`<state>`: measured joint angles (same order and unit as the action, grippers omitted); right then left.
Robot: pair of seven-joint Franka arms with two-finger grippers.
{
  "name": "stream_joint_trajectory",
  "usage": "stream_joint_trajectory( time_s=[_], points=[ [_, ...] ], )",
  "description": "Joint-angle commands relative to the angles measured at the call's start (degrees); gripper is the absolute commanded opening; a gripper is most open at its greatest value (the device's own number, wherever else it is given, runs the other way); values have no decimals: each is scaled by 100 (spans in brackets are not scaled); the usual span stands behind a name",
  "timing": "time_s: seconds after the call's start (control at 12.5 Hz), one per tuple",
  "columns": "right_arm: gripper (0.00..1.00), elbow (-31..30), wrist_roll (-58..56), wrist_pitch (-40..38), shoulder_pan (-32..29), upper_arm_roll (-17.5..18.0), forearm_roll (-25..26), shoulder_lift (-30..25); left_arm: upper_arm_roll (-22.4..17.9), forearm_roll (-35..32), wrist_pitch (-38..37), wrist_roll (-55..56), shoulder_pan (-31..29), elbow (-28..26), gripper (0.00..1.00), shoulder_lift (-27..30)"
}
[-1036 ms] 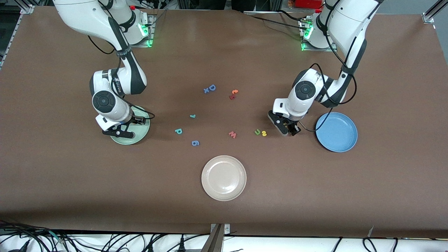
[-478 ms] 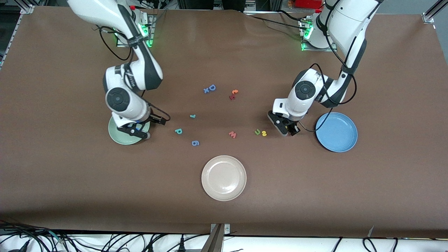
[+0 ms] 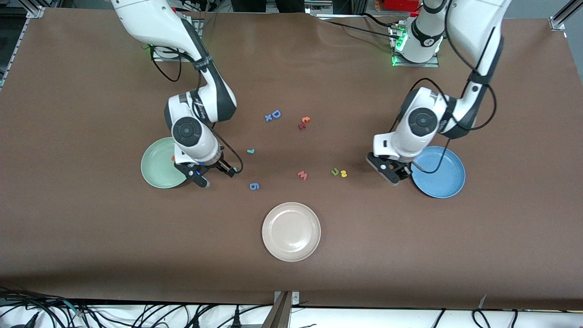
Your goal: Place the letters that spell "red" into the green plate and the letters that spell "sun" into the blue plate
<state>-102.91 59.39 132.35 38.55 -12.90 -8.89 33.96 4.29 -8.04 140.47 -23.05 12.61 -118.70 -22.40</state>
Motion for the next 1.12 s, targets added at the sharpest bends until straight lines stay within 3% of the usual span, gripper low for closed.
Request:
stream_joint_trajectory(
  time_s=[0.0,0.16,0.32,0.48,0.64,0.72,0.8,0.88,1.04],
  points=[
    [87,639,441,-43,74,-37,-130,557,-321,119,-134,-488,-224,-92,13,131],
    [83,685,494,88,74,59,-226,664,-682,119,-143,-752,-285,-171,16,78],
    [79,667,485,98,74,77,-253,725,-701,119,-143,-912,-557,-259,19,60],
    [72,667,503,98,74,112,-253,778,-693,119,-143,-912,-628,-303,32,-79],
    [54,641,494,80,74,112,-262,778,-693,136,-90,-903,-733,-259,37,-238],
    [44,641,494,80,74,121,-262,787,-693,136,-90,-903,-725,-250,45,-239],
    [32,632,494,72,74,121,-262,787,-693,128,-90,-912,-725,-224,71,-221],
    [18,632,486,72,74,121,-262,787,-684,127,-90,-912,-716,-189,76,-195],
    [2,641,459,63,74,121,-253,787,-553,127,-160,-851,-629,-57,76,33]
  ],
)
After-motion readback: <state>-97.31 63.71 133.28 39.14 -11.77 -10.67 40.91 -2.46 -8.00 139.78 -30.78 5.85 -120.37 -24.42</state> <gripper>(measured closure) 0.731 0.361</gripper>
